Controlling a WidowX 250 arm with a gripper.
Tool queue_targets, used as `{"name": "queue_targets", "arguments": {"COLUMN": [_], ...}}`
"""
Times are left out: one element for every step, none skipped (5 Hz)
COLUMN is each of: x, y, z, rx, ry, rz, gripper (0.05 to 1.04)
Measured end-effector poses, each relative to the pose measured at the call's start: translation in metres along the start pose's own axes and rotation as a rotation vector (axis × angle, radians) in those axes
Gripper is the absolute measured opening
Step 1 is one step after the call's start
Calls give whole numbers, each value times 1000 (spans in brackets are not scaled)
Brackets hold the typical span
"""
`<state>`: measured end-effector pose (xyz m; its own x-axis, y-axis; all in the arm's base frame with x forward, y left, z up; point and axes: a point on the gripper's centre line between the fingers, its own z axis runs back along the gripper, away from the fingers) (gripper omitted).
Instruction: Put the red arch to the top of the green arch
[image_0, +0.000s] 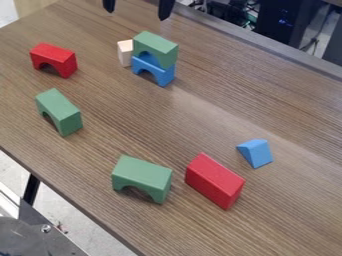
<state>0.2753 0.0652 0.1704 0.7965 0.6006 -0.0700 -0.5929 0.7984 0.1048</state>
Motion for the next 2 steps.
{"name": "queue_targets", "arguments": {"x": [-1, 0], "y": [-1, -7], "z": [-9, -9], "rx": [10, -70], "ry": [33, 52], "rz": [0, 66], "gripper": [998, 998]}}
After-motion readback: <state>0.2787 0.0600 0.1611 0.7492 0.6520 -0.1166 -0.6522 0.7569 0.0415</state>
